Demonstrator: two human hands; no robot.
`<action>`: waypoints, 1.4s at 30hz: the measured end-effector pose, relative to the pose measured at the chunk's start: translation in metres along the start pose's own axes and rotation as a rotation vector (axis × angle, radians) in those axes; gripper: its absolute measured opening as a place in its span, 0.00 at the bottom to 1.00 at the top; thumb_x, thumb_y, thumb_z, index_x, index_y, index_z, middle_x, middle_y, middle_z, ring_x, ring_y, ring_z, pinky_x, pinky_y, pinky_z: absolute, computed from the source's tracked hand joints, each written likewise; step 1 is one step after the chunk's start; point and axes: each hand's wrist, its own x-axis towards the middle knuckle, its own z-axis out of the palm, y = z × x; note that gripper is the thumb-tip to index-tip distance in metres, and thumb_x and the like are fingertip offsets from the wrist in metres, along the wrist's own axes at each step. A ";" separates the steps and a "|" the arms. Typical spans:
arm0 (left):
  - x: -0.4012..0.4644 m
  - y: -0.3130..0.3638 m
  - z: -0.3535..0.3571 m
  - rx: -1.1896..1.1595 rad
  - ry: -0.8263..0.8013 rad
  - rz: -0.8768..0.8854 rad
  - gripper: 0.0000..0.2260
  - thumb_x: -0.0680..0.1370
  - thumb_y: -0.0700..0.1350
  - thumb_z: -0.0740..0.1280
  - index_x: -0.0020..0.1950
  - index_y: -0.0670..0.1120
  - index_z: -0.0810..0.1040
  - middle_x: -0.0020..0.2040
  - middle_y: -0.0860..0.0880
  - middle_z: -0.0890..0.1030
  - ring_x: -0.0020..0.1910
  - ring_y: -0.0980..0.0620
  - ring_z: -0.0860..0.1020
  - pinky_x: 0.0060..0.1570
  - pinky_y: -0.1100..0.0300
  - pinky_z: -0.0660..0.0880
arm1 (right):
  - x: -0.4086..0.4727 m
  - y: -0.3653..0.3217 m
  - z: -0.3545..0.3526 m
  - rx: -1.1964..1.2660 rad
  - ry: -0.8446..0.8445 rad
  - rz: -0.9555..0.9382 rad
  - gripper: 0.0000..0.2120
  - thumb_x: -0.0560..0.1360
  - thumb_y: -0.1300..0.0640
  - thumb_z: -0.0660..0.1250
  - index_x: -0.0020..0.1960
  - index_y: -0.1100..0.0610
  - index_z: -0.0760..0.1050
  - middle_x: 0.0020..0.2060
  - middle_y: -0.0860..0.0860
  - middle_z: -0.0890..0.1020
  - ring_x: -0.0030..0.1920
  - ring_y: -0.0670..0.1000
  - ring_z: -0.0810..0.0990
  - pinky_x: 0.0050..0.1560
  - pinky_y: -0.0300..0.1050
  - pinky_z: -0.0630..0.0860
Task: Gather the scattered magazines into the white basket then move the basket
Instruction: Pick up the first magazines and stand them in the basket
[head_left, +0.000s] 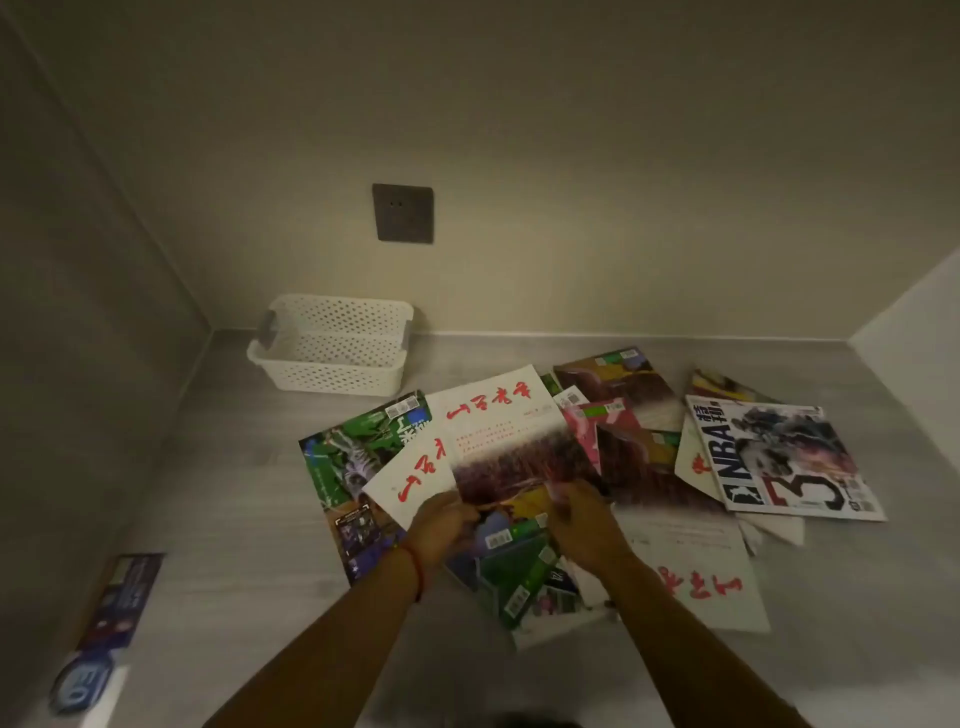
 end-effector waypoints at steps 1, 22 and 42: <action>0.004 0.002 0.005 -0.007 0.035 0.007 0.08 0.75 0.32 0.65 0.38 0.43 0.77 0.34 0.41 0.75 0.31 0.45 0.74 0.32 0.56 0.74 | 0.011 0.006 -0.005 -0.040 0.001 0.012 0.17 0.81 0.49 0.61 0.65 0.58 0.72 0.67 0.58 0.70 0.65 0.59 0.72 0.66 0.58 0.72; -0.055 0.051 -0.055 0.514 0.214 0.558 0.17 0.78 0.25 0.56 0.65 0.34 0.71 0.60 0.44 0.77 0.62 0.49 0.73 0.58 0.63 0.76 | 0.051 0.003 0.000 0.300 -0.008 -0.040 0.13 0.79 0.56 0.67 0.62 0.53 0.72 0.58 0.51 0.81 0.49 0.45 0.79 0.43 0.37 0.77; 0.067 0.269 -0.278 0.541 0.586 0.641 0.11 0.80 0.46 0.63 0.53 0.40 0.80 0.53 0.37 0.84 0.52 0.38 0.81 0.54 0.49 0.79 | 0.181 -0.307 0.015 0.143 0.340 -0.336 0.14 0.82 0.52 0.60 0.48 0.60 0.79 0.47 0.57 0.85 0.42 0.53 0.82 0.38 0.36 0.76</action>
